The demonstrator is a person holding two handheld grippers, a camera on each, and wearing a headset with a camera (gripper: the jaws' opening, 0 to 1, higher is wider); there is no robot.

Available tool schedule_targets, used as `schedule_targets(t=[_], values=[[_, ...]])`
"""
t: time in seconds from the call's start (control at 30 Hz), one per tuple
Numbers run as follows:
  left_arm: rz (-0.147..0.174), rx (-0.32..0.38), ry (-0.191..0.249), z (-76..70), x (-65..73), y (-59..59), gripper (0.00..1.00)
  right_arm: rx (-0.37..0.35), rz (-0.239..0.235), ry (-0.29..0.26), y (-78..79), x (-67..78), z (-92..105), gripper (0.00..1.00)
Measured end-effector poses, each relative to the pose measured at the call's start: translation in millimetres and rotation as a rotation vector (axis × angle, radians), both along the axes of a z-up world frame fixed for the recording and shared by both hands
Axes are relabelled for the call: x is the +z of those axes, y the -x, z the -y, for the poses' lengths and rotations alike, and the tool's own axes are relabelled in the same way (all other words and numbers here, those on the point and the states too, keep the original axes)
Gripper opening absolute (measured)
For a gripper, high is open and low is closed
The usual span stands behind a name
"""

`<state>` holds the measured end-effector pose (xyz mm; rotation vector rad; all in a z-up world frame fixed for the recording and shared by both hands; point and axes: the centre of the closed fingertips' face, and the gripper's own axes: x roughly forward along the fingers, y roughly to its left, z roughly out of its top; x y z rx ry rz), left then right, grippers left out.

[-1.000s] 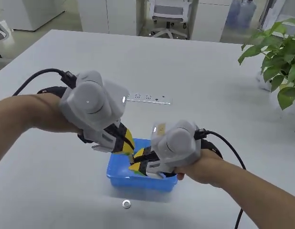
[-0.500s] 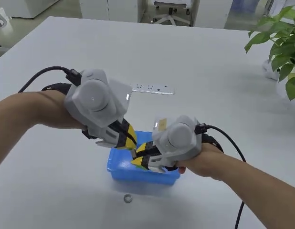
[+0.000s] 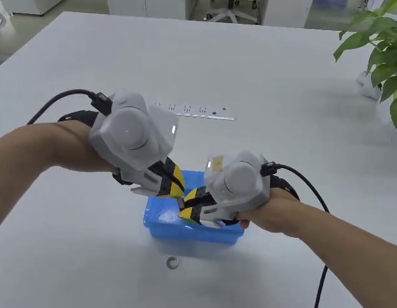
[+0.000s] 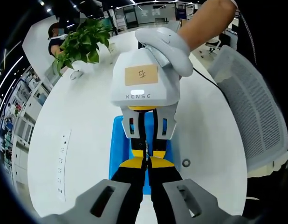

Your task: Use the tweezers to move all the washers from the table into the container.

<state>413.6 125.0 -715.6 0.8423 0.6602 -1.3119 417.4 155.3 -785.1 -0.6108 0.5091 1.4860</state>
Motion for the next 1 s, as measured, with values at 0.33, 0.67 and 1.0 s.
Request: schedule_targets(t=[0.33, 0.67, 1.0], values=[[0.005, 0.003, 0.002, 0.3, -0.8, -1.2, 0.06, -0.001, 0.001, 0.001, -1.7, -1.0, 0.2, 0.1], [0.012, 0.001, 0.002, 0.3, 2.3, -0.3, 0.06, -0.007, 0.004, 0.001, -0.8, 2.4, 1.9, 0.11], [0.019, 0.0, 0.005, 0.4, 13.0, 4.1, 0.06, -0.009, 0.014, -0.011, 3.5, 13.5, 1.5, 0.12]])
